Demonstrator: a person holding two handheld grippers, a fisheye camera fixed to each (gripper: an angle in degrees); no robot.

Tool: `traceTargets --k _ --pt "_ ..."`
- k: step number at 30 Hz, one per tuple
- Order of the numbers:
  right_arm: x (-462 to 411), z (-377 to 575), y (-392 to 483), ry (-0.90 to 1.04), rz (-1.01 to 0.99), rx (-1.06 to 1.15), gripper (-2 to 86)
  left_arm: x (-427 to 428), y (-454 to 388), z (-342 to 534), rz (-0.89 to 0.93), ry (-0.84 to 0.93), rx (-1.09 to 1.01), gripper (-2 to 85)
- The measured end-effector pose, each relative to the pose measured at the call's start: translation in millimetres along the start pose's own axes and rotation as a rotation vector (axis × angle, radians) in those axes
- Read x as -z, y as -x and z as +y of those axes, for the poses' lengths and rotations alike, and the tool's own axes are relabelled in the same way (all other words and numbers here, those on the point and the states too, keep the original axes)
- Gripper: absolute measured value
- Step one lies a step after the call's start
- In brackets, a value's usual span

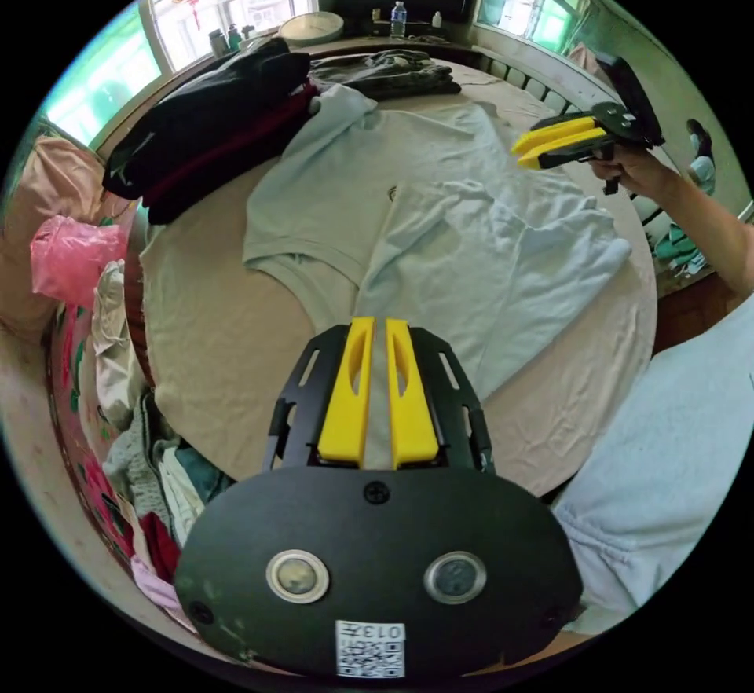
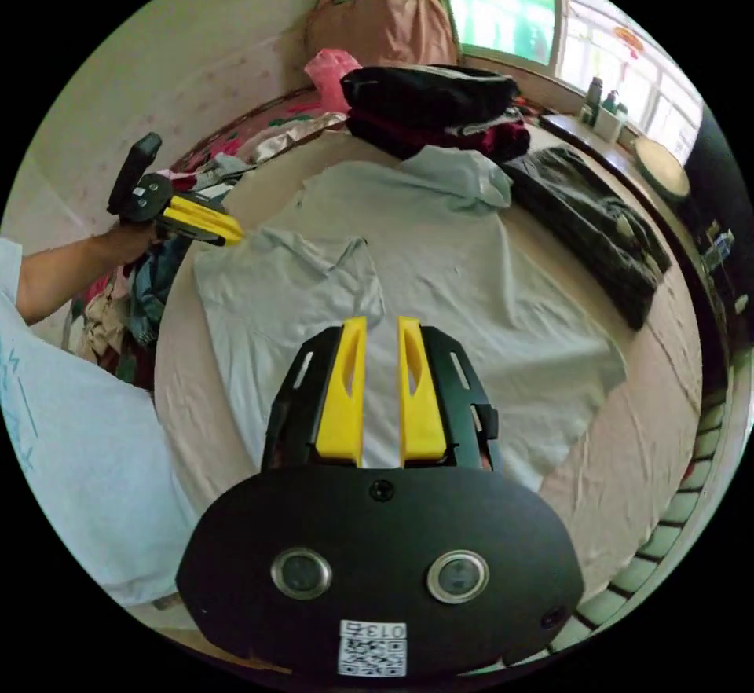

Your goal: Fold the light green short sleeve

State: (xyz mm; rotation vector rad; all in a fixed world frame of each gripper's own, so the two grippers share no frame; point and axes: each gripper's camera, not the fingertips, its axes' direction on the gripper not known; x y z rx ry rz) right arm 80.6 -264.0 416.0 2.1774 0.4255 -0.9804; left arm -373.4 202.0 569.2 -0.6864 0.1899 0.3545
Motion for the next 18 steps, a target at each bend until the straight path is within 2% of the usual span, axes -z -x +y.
traceTargets --k 4,8,12,18 --pt "-29.9 -53.3 20.1 0.069 -0.058 0.179 8.0 -8.6 -19.3 -34.7 -0.066 -0.014 -0.116 8.2" --pt "-57.0 -77.9 51.3 0.13 -0.059 0.402 9.0 -32.4 -36.9 -57.5 -0.149 0.086 -0.216 9.0" --pt "-83.4 -74.3 76.9 0.154 0.002 0.582 8.4 -34.7 -31.9 -60.5 -0.051 0.087 -0.186 5.8" --pt "-79.6 -86.4 61.1 0.082 -0.019 0.438 2.3 -32.7 -37.8 -52.6 -0.03 0.084 -0.2 1.8"
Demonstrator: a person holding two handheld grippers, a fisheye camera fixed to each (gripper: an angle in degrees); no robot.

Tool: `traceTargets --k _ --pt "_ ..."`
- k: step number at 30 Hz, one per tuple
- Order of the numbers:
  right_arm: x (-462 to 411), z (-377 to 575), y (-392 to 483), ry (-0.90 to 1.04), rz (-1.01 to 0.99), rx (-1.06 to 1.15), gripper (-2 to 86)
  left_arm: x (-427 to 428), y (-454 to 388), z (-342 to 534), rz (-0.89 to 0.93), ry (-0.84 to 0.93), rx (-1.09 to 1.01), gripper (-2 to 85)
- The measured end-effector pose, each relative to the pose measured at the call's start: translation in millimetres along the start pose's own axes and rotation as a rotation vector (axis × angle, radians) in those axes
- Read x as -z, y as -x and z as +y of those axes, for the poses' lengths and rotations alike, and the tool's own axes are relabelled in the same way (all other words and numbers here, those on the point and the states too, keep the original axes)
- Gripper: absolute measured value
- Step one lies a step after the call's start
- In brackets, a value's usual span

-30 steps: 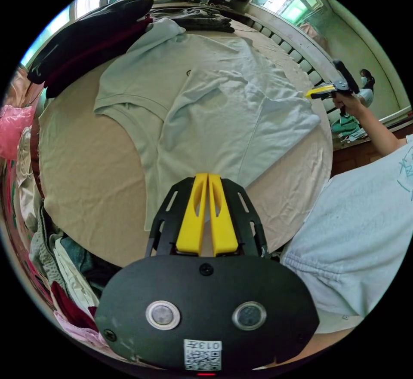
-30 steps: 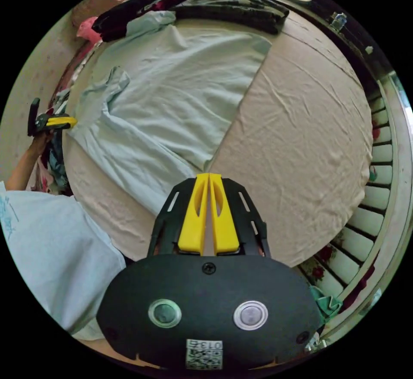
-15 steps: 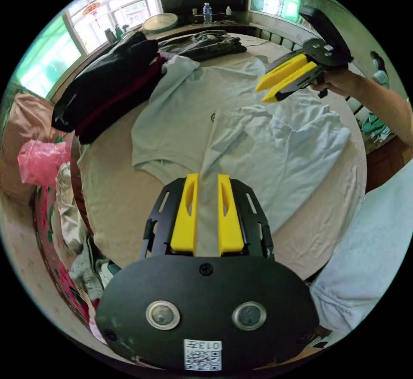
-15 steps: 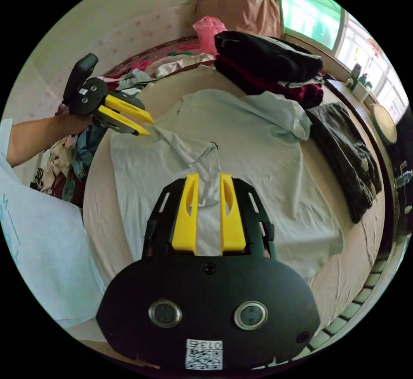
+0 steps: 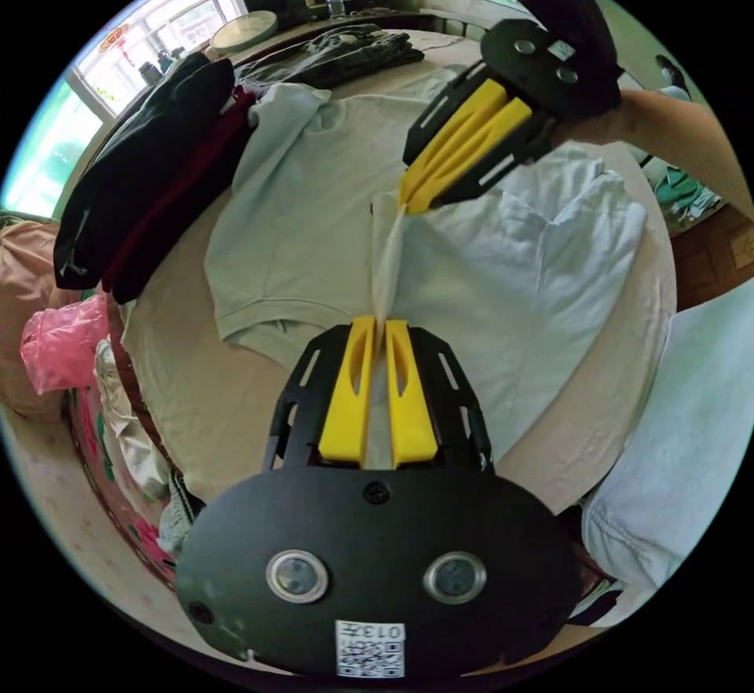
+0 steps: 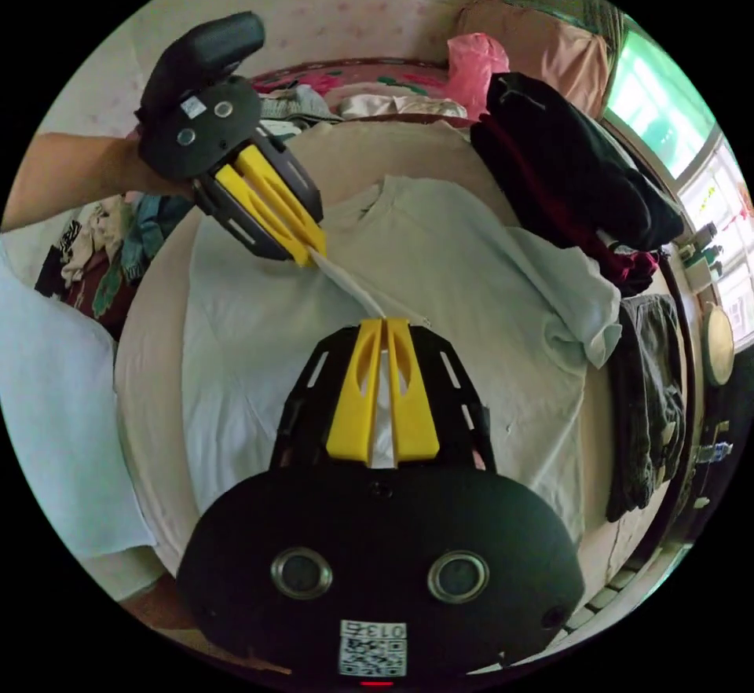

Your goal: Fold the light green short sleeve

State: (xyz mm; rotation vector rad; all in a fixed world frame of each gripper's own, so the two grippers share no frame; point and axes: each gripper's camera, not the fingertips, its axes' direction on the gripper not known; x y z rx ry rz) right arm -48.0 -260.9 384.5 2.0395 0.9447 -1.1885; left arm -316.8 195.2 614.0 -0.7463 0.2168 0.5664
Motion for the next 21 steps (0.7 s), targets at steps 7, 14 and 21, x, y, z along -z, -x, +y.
traceTargets --k 7,14,21 --pt "41.5 -13.6 9.9 0.01 0.014 -0.06 1.2 21.5 -10.0 12.3 -0.031 -0.068 -0.026 0.6" --pt "57.2 15.5 99.2 -0.007 -0.022 -0.305 1.1 38.6 -42.3 44.5 -0.056 -0.11 -0.098 0.6" --pt "8.5 39.8 151.7 0.021 -0.064 -0.397 1.3 15.9 -60.3 70.4 -0.03 0.009 -0.098 1.0"
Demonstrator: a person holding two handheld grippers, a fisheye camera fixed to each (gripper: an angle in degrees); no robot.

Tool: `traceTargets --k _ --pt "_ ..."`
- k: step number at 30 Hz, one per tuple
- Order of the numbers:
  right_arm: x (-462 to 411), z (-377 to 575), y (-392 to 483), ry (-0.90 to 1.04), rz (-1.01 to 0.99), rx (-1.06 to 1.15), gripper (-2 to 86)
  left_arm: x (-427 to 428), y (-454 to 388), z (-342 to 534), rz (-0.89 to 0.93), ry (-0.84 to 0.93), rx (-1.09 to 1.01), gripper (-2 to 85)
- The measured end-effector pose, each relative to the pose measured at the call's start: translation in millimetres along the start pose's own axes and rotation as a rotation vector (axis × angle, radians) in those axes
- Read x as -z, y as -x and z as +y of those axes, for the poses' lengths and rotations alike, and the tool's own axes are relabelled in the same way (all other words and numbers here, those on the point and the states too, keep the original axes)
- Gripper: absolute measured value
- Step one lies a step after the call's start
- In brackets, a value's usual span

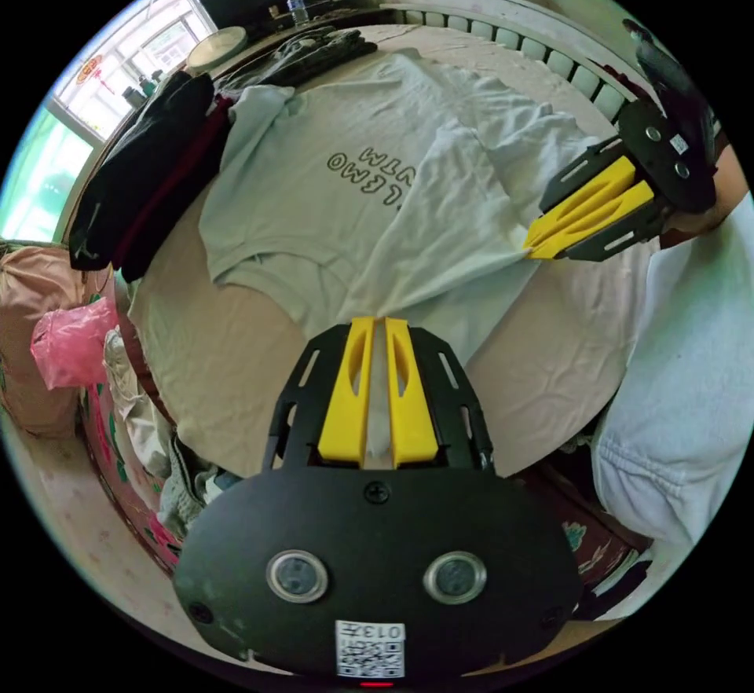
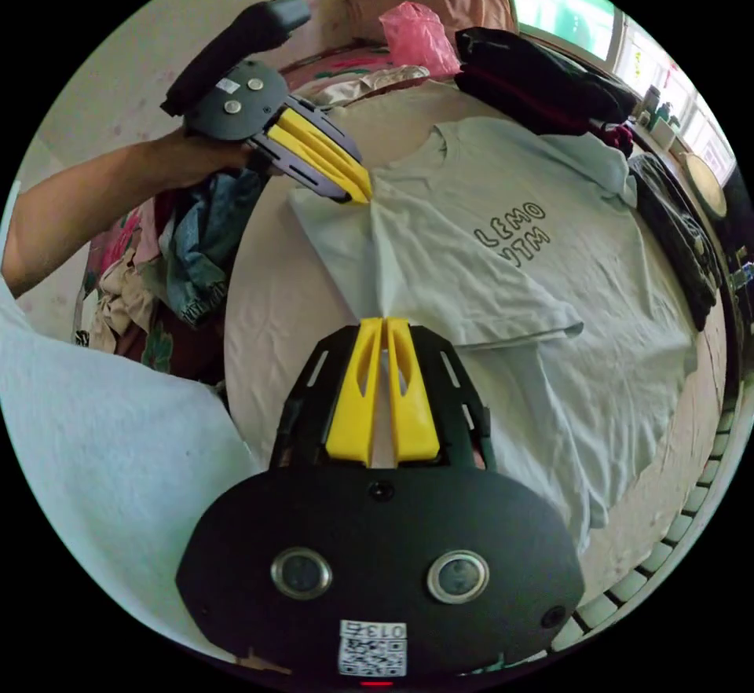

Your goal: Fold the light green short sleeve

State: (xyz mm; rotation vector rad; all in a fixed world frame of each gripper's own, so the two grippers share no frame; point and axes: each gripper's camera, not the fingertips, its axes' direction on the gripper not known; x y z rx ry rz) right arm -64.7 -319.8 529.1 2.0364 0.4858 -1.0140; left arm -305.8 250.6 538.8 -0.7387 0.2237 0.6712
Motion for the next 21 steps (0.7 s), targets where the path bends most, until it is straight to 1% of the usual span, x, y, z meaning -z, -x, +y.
traceTargets --k 2,4,6,8,10,11,14,16,18,19,21 --pt "-0.2 1.3 4.2 -0.001 -0.029 0.046 1.6 1.9 3.7 12.9 -0.008 0.01 0.053 1.1" --pt "3.7 1.3 8.0 0.018 -0.107 0.1 1.8 5.3 9.4 23.3 -0.029 0.008 0.117 1.1" --pt "18.0 5.2 4.9 -0.026 -0.099 0.114 2.3 9.2 14.5 29.9 -0.044 0.006 0.179 1.0" --pt "29.3 8.6 -5.5 -0.068 -0.061 0.085 2.9 16.2 13.5 28.3 -0.039 -0.054 0.234 0.9" --pt "35.3 11.9 -18.6 -0.093 -0.023 0.043 3.7 14.4 5.8 17.3 -0.021 -0.069 0.217 0.8" --pt "36.6 13.8 -26.9 -0.1 -0.008 0.019 4.2 10.2 -1.2 8.1 -0.04 -0.055 0.196 0.7" --pt "44.1 16.1 -36.0 -0.125 0.041 0.002 4.4 0.8 -13.1 -7.2 -0.038 -0.049 0.159 0.5" --pt "44.7 16.3 -40.1 -0.126 0.118 -0.029 4.9 -2.4 -15.1 -13.1 -0.01 -0.054 0.147 0.5" --pt "37.5 16.0 -54.6 -0.092 0.223 -0.101 7.3 -4.5 -16.0 -18.6 -0.016 -0.046 0.141 0.4" --pt "35.1 16.2 -59.3 -0.09 0.224 -0.118 7.5 -5.4 -16.2 -21.3 -0.014 -0.042 0.137 0.4" --pt "20.2 14.1 -75.4 -0.032 0.132 -0.168 7.0 -6.6 -15.4 -24.5 0.023 -0.052 0.14 0.3"
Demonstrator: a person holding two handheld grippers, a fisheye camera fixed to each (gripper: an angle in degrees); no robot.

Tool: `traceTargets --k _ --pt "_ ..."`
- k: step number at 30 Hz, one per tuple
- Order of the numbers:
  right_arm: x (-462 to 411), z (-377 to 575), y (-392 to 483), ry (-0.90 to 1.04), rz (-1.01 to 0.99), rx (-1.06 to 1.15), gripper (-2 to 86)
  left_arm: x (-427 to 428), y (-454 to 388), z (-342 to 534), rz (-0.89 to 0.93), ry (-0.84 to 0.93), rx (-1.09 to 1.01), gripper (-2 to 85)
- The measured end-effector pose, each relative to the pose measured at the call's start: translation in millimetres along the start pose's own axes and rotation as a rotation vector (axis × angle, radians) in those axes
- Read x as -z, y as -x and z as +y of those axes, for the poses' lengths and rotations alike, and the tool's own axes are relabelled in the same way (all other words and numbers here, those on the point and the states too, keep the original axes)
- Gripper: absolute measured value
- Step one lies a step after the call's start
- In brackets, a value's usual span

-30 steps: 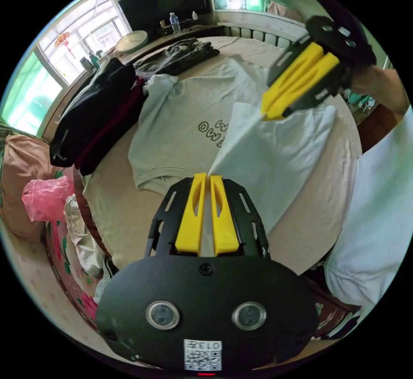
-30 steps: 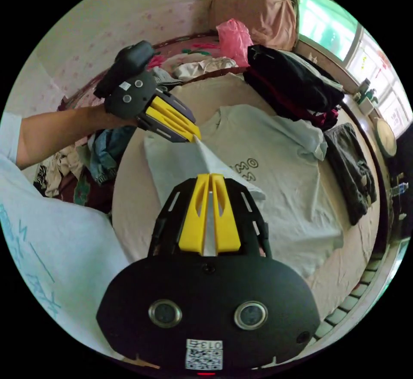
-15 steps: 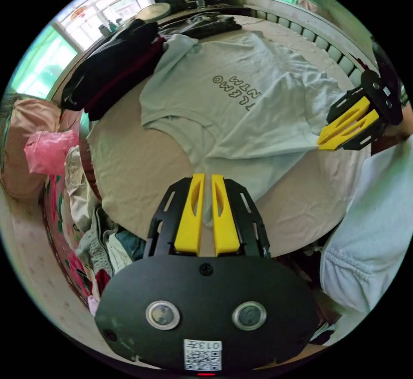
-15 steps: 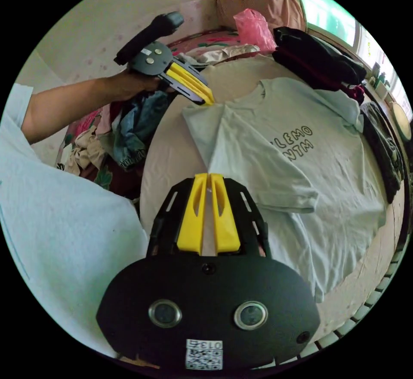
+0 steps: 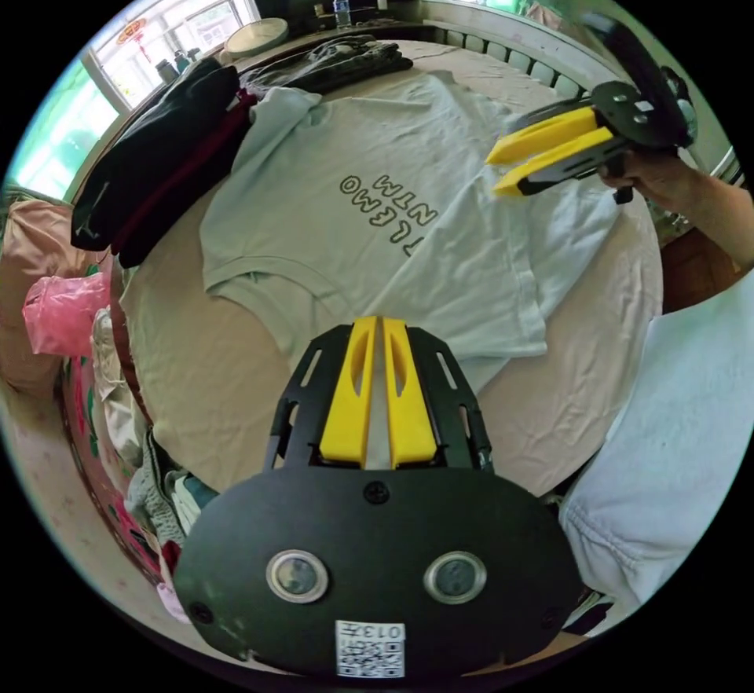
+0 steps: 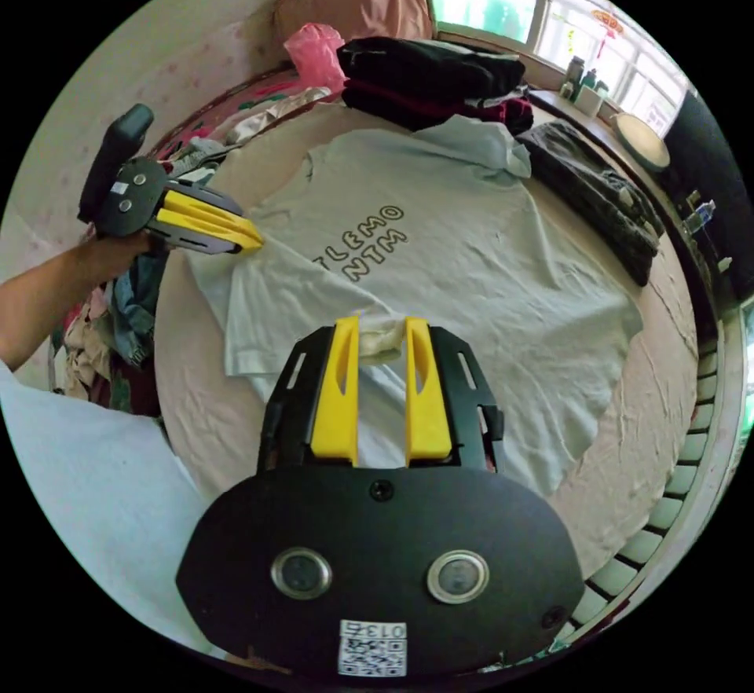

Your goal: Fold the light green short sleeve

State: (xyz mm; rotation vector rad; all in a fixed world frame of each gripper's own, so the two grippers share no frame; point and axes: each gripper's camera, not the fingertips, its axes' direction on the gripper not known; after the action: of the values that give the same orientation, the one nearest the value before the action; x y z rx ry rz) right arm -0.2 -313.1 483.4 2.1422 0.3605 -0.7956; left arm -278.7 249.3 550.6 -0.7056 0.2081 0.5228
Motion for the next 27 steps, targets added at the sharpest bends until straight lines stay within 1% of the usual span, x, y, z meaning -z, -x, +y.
traceTargets --k 2,4,6,9,11,13,15,17,18,20,21,22,23,25,27 --pt "-11.7 -3.5 -3.2 0.043 -0.038 -0.005 3.8 -7.4 -3.1 -5.7 0.02 0.021 -0.03 0.2" --pt "-16.3 -7.1 -3.9 0.053 0.004 -0.007 2.7 -9.8 -4.8 -11.1 -0.012 0.027 -0.066 0.0" --pt "-8.4 -11.6 -10.6 -0.017 0.041 -0.053 2.0 -8.4 2.4 -17.6 -0.058 0.036 -0.029 -0.1" --pt "-6.7 -14.1 -22.0 -0.061 0.047 -0.11 1.7 -6.4 21.5 -22.0 -0.049 0.023 0.065 -0.2" --pt "-12.0 -12.0 -29.2 -0.053 0.021 -0.133 1.6 -6.9 30.1 -20.4 -0.013 0.028 0.12 -0.2" --pt "-11.3 -7.4 -35.1 -0.028 -0.013 -0.158 1.7 0.4 26.1 -17.5 -0.018 -0.001 0.126 -0.2" --pt "5.1 7.1 -35.7 -0.059 0.004 -0.18 1.5 8.2 14.2 -16.1 -0.013 -0.028 0.093 -0.2" --pt "19.7 19.8 -29.4 -0.122 0.01 -0.181 1.3 15.8 -12.3 -16.5 -0.017 -0.079 -0.01 -0.2" --pt "24.5 26.3 -21.0 -0.148 -0.025 -0.154 1.1 15.6 -19.3 -17.1 -0.033 -0.077 -0.035 -0.2" --pt "21.1 31.9 -4.1 -0.118 -0.02 -0.103 0.8 3.9 -39.0 -18.9 -0.093 -0.01 -0.103 -0.2" --pt "14.1 35.1 7.2 -0.086 0.021 -0.069 0.6 -0.4 -41.1 -18.4 -0.103 0.009 -0.105 -0.2" --pt "10.1 36.8 11.9 -0.078 0.037 -0.058 0.6 -10.7 -42.0 -16.0 -0.116 0.065 -0.095 -0.2" --pt "0.4 39.2 18.3 -0.054 0.047 -0.039 0.5 -9.4 -40.6 -10.6 -0.131 0.01 -0.076 -0.2" --pt "-14.9 41.2 19.9 0.001 0.067 -0.03 0.4 -9.8 -36.4 -5.6 -0.117 -0.004 -0.037 -0.2" --pt "-8.4 46.5 9.0 -0.029 0.069 -0.1 0.4 -9.7 -35.1 -4.1 -0.113 0.001 -0.017 -0.2"
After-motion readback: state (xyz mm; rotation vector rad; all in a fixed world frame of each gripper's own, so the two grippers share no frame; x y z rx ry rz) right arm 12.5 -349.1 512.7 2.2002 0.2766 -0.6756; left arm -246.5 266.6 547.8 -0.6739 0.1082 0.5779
